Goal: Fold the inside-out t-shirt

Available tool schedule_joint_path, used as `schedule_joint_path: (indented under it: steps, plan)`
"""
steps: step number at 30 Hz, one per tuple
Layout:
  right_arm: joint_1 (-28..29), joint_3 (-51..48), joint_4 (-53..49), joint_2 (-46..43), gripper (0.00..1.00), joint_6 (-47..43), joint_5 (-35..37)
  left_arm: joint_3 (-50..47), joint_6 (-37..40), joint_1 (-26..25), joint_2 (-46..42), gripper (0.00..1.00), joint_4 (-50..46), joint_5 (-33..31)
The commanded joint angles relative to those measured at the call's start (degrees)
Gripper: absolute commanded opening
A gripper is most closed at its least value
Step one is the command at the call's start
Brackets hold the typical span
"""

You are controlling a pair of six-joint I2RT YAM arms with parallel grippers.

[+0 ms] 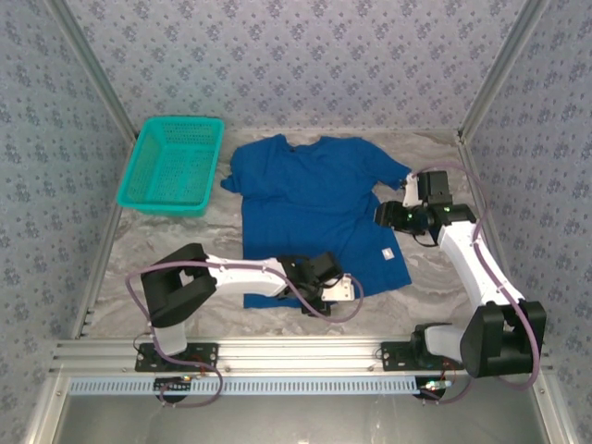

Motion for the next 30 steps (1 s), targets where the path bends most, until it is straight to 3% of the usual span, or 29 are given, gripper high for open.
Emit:
schedule_joint_path:
  steps: [1,8,13,18,30]
  plan:
    - [-0.4,-0.7,-1.1,-1.8,0.57,-0.9,-0.6,1.0,2.2,1.1,1.5,0.45,-1.5,-2.0]
    - [-0.5,-1.0,-1.1,-1.8,0.57,-0.8,-0.5,4.2,-0.3,4.7,3.7,0.17,-5.3,3.0]
    - [-0.3,-1.0,-1.5,-2.0,0.57,-0.6,-0.7,5.6,-3.5,6.7,2.9,0.06,-5.2,10.3]
    - [0.1,-1.1,-1.8,-2.5,0.57,-0.4,-0.7,7.0,-6.5,8.9,1.3,0.00,-4.9,14.6]
    - [4.7,0.0,-6.8,-4.4,0.57,-0.8,-0.9,8.0,-12.6,13.4,-3.9,0.00,-4.9,21.6]
